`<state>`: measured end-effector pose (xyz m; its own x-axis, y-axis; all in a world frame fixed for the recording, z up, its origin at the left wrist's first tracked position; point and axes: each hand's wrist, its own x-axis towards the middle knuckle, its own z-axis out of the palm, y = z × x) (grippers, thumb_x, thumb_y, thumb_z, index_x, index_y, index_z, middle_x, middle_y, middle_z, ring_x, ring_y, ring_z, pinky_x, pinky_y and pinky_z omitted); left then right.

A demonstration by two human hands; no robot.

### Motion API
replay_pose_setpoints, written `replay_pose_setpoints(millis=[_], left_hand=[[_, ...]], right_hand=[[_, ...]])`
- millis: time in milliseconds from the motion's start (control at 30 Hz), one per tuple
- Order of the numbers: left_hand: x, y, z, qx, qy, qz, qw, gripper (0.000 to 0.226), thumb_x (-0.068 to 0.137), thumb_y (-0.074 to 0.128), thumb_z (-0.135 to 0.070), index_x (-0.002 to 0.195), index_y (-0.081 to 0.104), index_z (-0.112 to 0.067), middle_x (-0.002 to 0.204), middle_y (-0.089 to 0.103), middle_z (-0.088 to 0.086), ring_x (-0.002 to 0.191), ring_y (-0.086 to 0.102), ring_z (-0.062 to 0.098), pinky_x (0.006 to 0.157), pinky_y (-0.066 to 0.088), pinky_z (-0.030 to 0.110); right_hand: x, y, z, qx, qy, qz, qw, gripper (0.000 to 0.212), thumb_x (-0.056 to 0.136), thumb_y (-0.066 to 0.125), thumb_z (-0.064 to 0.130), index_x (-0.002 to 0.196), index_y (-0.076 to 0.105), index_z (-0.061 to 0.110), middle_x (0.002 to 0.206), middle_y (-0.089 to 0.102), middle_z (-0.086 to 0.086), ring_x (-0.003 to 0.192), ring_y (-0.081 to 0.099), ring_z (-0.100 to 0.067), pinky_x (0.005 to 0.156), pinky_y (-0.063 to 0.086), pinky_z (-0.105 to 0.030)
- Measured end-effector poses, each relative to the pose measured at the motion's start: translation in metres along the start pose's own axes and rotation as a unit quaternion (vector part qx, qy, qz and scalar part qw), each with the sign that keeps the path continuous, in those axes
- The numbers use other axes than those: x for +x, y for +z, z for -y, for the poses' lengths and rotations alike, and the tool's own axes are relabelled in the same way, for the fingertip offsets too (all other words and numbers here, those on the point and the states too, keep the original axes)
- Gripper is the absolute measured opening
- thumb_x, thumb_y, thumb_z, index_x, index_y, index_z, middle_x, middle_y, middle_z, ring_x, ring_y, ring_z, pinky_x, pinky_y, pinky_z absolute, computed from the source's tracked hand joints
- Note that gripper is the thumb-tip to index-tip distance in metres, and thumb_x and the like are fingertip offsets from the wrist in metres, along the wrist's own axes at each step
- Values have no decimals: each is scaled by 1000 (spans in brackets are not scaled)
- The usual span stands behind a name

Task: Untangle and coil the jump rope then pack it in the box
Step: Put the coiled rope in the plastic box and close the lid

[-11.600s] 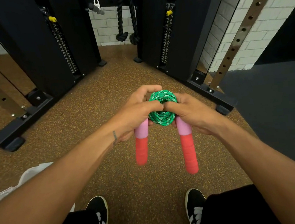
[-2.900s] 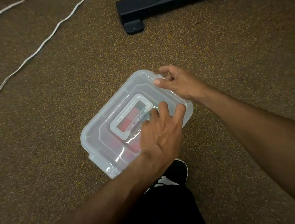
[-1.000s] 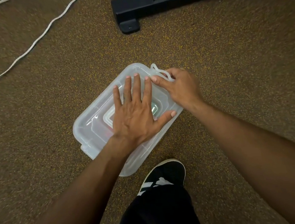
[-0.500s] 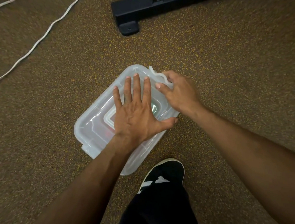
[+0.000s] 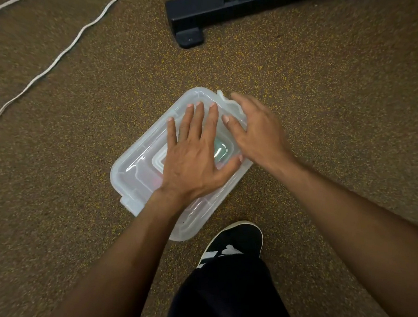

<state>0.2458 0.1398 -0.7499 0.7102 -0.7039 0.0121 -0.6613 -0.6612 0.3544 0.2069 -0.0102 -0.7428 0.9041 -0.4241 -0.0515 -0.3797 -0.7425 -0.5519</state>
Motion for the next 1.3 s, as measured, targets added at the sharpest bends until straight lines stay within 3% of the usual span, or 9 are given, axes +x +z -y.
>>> replay_pose_setpoints(millis=[200, 500, 600, 667, 733, 933, 1000, 1200, 1300], left_hand=[[-42, -23, 16, -162, -56, -193, 966, 51, 89, 53, -19, 139, 50, -12, 139, 51, 11, 128, 46, 24, 104, 39, 45], [-119, -34, 41, -168, -296, -247, 907, 58, 84, 65, -26, 139, 47, -22, 137, 47, 7, 124, 43, 23, 100, 42, 43], [-129, -40, 43, -383, -457, -142, 790, 77, 83, 73, -34, 146, 34, -15, 145, 46, 11, 124, 50, 22, 98, 48, 42], [-133, -46, 43, -528, -492, -75, 688, 50, 87, 72, -34, 127, 53, -10, 124, 65, 8, 96, 68, 12, 71, 56, 28], [-137, -45, 45, -555, -478, -51, 679, 25, 90, 69, -32, 104, 66, -12, 96, 73, 1, 66, 70, 1, 52, 51, 19], [-143, -38, 52, -632, -470, -15, 616, 100, 71, 81, -52, 150, 29, -20, 139, 56, 3, 114, 59, 24, 105, 37, 51], [-146, -34, 52, -660, -470, 19, 586, 95, 70, 80, -56, 145, 39, -17, 129, 67, 4, 120, 60, 30, 108, 34, 57], [-145, -33, 50, -647, -492, -77, 578, 49, 77, 81, -35, 113, 64, -6, 102, 76, 12, 80, 75, 24, 57, 60, 33], [-136, -34, 47, -541, -527, -132, 642, 59, 65, 85, -46, 103, 53, -14, 98, 71, 12, 71, 71, 25, 55, 59, 42]], right_hand=[[-36, -5, 40, -32, -137, 19, 990, 42, 95, 57, 31, 136, 58, 21, 146, 50, -2, 132, 45, -24, 105, 37, -35], [-85, 18, 96, -187, -195, 238, 933, 83, 86, 63, 57, 155, 18, 39, 168, 7, -5, 152, 10, -34, 118, 21, -55], [-81, 20, 97, -198, -144, 272, 931, 87, 87, 62, 58, 156, 12, 42, 169, -1, -2, 154, 0, -32, 119, 16, -59], [-80, 21, 96, -207, -130, 284, 927, 85, 89, 60, 57, 156, 10, 41, 169, 0, -3, 155, -4, -29, 120, 14, -59], [-81, 22, 94, -210, -126, 285, 927, 84, 90, 59, 56, 157, 10, 41, 169, 0, -3, 155, -5, -28, 121, 14, -58], [-79, 24, 94, -228, -134, 282, 922, 83, 91, 56, 58, 156, 7, 42, 169, 0, -4, 155, -5, -30, 120, 16, -60], [-80, 24, 94, -234, -141, 279, 921, 82, 91, 56, 58, 156, 8, 42, 169, 1, -5, 155, -3, -31, 119, 16, -61], [-83, 24, 94, -218, -131, 276, 927, 80, 93, 56, 56, 156, 9, 42, 169, -1, -3, 155, -6, -29, 119, 10, -61], [-84, 24, 94, -216, -133, 275, 927, 80, 93, 55, 56, 157, 8, 42, 169, -2, -4, 155, -7, -29, 119, 8, -61]])
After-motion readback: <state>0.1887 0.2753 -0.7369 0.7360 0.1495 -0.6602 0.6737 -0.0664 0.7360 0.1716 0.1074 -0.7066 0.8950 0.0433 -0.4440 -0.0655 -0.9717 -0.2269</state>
